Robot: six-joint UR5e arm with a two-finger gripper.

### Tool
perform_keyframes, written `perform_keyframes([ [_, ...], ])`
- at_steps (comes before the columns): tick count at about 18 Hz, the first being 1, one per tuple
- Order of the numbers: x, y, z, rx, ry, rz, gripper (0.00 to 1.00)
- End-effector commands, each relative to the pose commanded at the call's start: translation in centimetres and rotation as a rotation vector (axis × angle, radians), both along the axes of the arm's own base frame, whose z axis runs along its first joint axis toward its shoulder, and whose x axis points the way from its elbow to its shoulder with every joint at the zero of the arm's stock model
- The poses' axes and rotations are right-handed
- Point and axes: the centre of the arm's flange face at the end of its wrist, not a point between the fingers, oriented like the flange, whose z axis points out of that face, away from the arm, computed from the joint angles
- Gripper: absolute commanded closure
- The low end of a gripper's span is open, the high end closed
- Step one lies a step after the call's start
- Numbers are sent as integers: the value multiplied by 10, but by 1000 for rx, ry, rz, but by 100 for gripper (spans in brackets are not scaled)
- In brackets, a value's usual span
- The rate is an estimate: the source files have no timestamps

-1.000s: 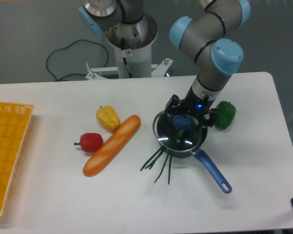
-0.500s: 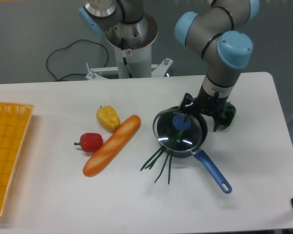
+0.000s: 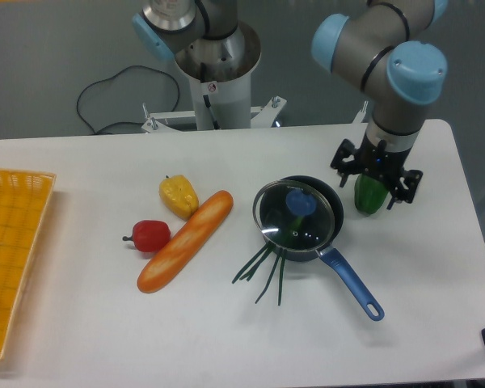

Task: Close the pot lid

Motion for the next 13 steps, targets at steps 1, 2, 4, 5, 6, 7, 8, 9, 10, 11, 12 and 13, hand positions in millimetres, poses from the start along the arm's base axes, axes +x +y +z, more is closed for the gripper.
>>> perform_keyframes([
  [1, -5, -9, -2, -2, 0, -20, 0],
  [2, -12, -20, -3, -5, 1, -32, 0],
  [4, -24, -46, -3, -7, 5, -59, 0],
  [5, -30, -59, -3, -9, 7, -87, 0],
  [6, -35, -73, -6, -11, 6, -116, 0],
  [7, -41, -86, -9, -13, 7, -152, 0],
  [8, -45, -99, -9, -15, 10, -191, 0],
  [9, -49, -112, -6, -17, 18, -226, 0],
  [10, -51, -123, -6, -19, 19, -252, 0],
  [11, -50, -132, -8, -21, 16, -266, 0],
  [12, -48, -142, 0, -23, 28, -264, 0],
  [13, -48, -153, 5, -23, 34, -249, 0],
])
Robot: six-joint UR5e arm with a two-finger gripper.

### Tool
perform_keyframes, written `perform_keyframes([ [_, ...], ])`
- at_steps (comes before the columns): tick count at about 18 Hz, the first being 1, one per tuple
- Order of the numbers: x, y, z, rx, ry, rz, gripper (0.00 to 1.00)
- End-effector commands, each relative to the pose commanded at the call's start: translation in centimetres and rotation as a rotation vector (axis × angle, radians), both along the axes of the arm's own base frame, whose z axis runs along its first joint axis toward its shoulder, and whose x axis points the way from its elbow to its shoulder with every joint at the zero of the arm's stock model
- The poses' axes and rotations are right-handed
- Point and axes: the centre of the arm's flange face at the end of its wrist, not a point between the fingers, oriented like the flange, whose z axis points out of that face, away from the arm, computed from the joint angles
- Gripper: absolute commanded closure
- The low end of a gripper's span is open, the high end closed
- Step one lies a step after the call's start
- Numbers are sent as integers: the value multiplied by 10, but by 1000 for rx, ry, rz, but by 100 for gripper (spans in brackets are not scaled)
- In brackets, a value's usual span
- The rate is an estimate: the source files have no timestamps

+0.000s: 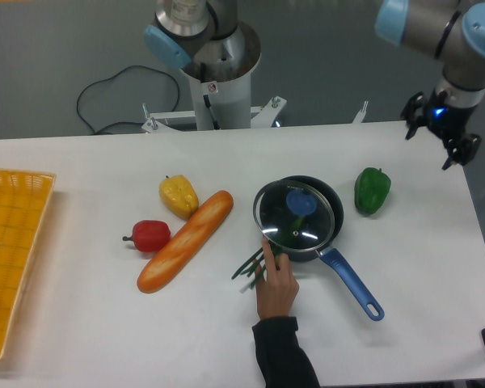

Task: Close the pot lid

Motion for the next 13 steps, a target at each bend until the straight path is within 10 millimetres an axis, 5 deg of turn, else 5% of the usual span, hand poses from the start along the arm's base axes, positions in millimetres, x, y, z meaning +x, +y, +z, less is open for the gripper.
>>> perform_keyframes([
  [4, 8, -18, 8, -2, 8, 29, 0],
  [13, 11, -23, 20, -3, 30, 32, 0],
])
